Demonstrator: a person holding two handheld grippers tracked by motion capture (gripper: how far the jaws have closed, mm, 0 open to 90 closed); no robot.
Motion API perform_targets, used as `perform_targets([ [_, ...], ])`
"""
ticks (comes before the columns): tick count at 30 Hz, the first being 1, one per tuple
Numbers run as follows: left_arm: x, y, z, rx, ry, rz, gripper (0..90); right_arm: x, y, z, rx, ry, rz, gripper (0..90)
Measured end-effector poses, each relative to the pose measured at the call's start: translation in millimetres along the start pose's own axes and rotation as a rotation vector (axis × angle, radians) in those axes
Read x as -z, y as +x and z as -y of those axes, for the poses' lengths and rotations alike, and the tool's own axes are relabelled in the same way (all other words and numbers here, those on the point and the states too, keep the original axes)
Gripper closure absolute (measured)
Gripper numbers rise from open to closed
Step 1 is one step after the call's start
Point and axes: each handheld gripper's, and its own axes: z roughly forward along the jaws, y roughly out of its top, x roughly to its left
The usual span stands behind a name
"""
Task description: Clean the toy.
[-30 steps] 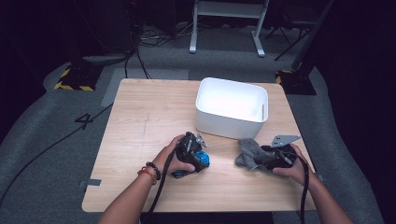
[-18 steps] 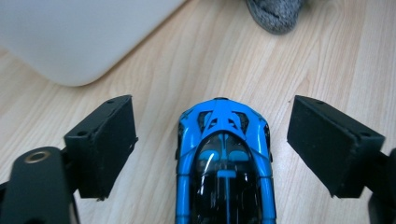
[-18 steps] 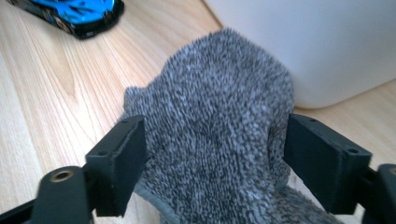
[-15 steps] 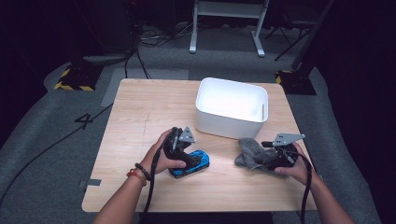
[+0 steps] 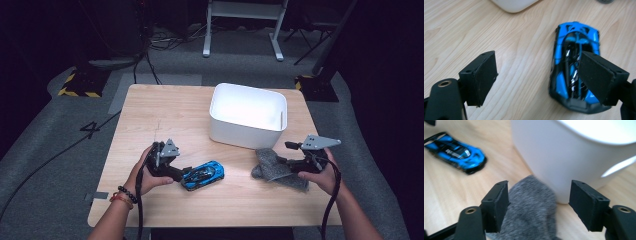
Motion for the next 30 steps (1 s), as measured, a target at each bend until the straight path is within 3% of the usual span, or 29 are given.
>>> perform_targets([
  [6, 0.7, 6.0, 20.8, 0.005, 0.036, -0.018, 16.4, 14.1, -15.8, -18.6, -0.035, -0.067, 0.075, 32.7],
  [12, 1.8, 11.7, 30.9, 0.039, 0.033, -0.055, 16.1, 14.8, -29.4, -36.0, -0.063, -0.114, 0.116, 32.5],
  [16, -3.4, 14.3, 37.1, 0.031, 0.071, -0.077, 16.2, 12.3, -37.4, -46.6, -0.097, -0.141, 0.146, 32.3],
  [22, -3.3, 18.2, 43.1, 0.048, 0.068, -0.075, 16.1, 2.6, -46.3, -58.5, -0.094, -0.106, 0.173, 32.2],
  [30, -7.6, 24.3, 50.3, 0.061, 0.107, -0.086, 16.1, -14.0, -62.7, -63.9, -0.125, -0.053, 0.200, 32.0],
])
